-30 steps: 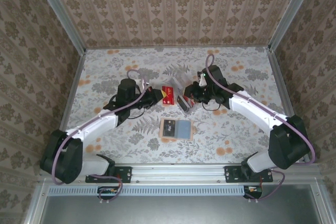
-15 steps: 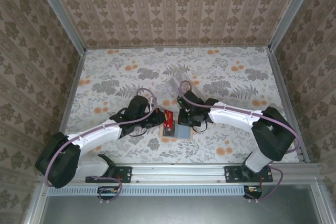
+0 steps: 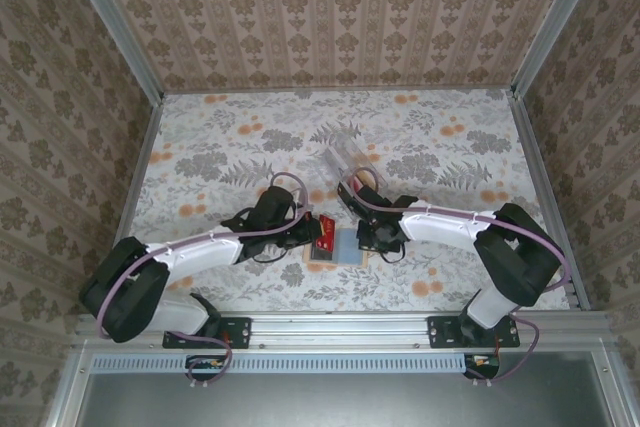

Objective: Put the credit cards into the card holder

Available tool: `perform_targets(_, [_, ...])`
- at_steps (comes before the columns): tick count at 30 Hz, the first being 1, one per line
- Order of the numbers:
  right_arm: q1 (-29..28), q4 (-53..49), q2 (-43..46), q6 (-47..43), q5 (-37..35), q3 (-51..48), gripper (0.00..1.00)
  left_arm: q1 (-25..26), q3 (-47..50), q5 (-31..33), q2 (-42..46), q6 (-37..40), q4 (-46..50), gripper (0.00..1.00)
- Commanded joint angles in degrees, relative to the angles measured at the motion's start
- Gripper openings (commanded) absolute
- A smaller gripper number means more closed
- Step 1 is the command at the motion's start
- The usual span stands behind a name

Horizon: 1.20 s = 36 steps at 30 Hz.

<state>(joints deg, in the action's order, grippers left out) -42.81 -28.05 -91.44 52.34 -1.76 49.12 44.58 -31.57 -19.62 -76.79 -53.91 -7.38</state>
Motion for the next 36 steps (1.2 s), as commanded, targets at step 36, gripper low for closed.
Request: perform_targets(36, [0.48,3.80,-0.98,1.28,1.00,-4.21,0.19,4.17,7.95,-1.40,-14.19,-4.45,-26.66,0.10])
